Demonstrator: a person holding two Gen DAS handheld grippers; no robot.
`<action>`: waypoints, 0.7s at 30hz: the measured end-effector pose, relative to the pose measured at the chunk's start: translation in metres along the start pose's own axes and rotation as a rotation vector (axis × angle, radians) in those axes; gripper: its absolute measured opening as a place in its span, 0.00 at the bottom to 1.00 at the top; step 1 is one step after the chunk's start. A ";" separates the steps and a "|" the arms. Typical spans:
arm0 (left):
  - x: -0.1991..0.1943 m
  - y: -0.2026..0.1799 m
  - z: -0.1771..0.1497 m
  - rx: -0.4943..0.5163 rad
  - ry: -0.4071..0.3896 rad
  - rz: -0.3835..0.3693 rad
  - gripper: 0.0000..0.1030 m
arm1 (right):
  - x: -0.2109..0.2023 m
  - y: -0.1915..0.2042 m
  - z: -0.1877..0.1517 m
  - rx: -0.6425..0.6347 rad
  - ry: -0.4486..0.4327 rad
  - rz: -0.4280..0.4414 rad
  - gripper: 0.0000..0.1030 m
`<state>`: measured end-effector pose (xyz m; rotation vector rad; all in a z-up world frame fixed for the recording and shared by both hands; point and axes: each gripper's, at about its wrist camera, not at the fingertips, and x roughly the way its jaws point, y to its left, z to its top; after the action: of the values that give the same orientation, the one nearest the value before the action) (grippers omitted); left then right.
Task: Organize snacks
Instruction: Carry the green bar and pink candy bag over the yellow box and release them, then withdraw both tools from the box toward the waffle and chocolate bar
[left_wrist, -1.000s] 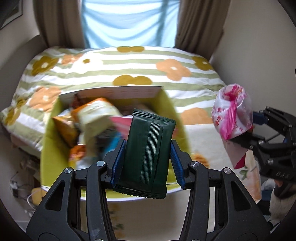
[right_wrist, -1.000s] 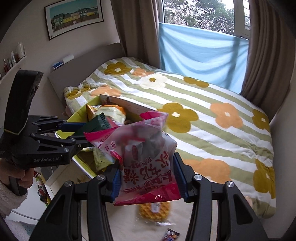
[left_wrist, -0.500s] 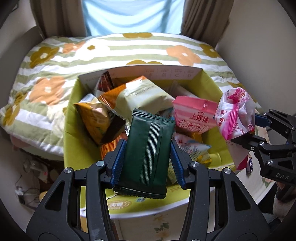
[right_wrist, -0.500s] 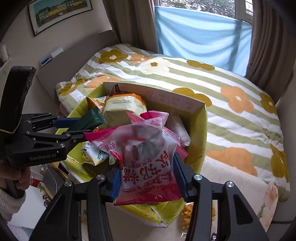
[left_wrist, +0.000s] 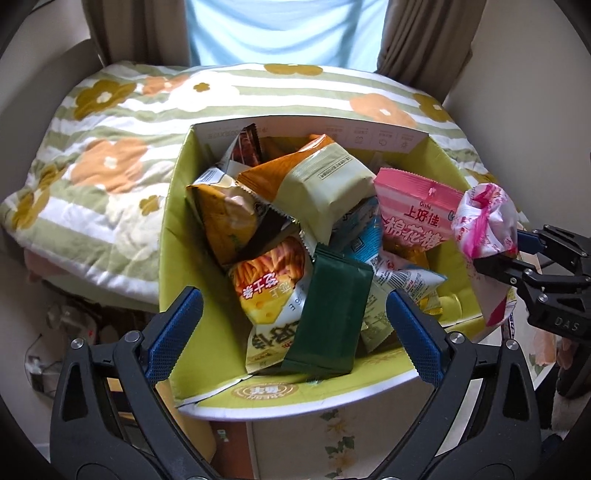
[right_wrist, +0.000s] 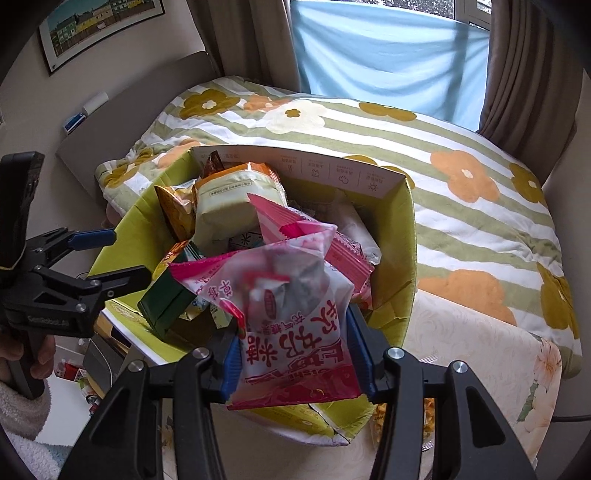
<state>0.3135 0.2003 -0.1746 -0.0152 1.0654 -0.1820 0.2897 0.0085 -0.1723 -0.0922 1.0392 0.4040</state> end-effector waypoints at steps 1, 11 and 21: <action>-0.001 0.000 0.000 0.001 -0.002 0.004 0.96 | 0.002 0.001 0.000 0.002 0.002 0.003 0.45; -0.004 -0.005 0.003 0.012 -0.017 0.011 0.96 | 0.008 0.002 0.004 -0.001 0.007 -0.025 0.90; -0.003 -0.010 -0.003 0.020 -0.012 0.009 0.96 | -0.013 -0.005 -0.004 -0.009 -0.102 -0.031 1.00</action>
<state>0.3080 0.1910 -0.1721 0.0068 1.0511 -0.1840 0.2825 -0.0011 -0.1633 -0.0953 0.9344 0.3812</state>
